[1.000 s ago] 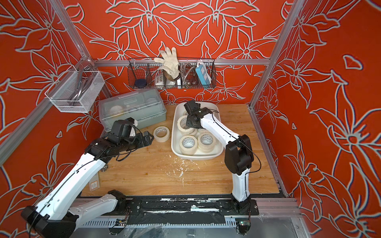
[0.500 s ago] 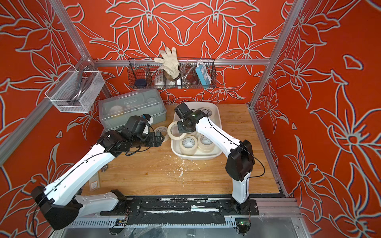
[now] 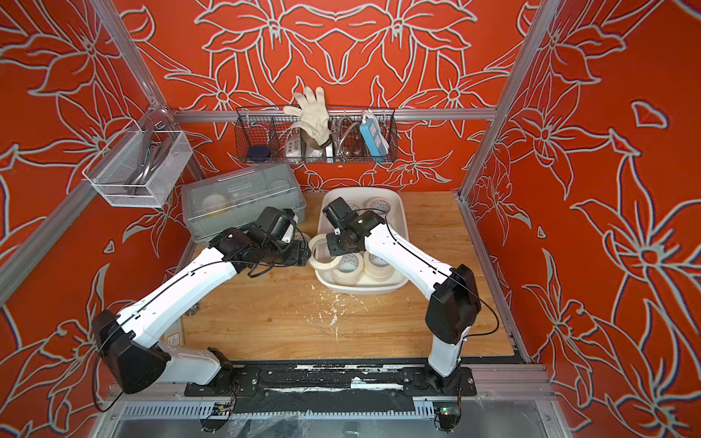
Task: Take out the art tape in the storage box
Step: Pick up the art tape from the storage box.
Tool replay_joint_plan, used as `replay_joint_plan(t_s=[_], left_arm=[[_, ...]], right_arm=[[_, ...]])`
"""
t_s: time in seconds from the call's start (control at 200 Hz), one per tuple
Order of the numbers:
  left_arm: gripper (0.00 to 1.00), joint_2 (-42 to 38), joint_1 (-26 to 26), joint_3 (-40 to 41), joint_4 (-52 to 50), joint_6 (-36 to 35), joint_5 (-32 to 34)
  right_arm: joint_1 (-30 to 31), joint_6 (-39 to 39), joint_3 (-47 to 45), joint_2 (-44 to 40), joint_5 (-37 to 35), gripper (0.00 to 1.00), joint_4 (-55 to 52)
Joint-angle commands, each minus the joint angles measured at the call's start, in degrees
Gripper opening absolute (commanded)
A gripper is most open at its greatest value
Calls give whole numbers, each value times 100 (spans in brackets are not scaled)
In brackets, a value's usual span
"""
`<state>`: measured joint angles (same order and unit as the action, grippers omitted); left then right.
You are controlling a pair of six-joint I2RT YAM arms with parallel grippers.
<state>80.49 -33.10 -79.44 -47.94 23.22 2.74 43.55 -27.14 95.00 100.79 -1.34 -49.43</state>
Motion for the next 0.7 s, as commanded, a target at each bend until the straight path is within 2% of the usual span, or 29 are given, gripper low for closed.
replay_joint_plan(t_s=[0.0, 0.205, 0.345, 0.45, 0.55, 0.696], left_arm=[[72, 197, -46, -151, 205, -15, -193], [69, 609, -86, -168, 372, -7, -248], [59, 846, -86, -254, 374, -19, -200], [40, 984, -85, -315, 374, -37, -154], [23, 1047, -84, -378, 339, -28, -167], [11, 1065, -84, -431, 331, -10, -179]], right_arm=[[54, -75, -86, -253, 127, 5, 210], [64, -82, -223, -367, 184, 6, 286], [65, -74, -278, -435, 195, 8, 308], [70, -51, -323, -490, 187, 11, 325], [74, -4, -379, -555, 182, 19, 347], [59, 143, -452, -694, 145, 34, 377]])
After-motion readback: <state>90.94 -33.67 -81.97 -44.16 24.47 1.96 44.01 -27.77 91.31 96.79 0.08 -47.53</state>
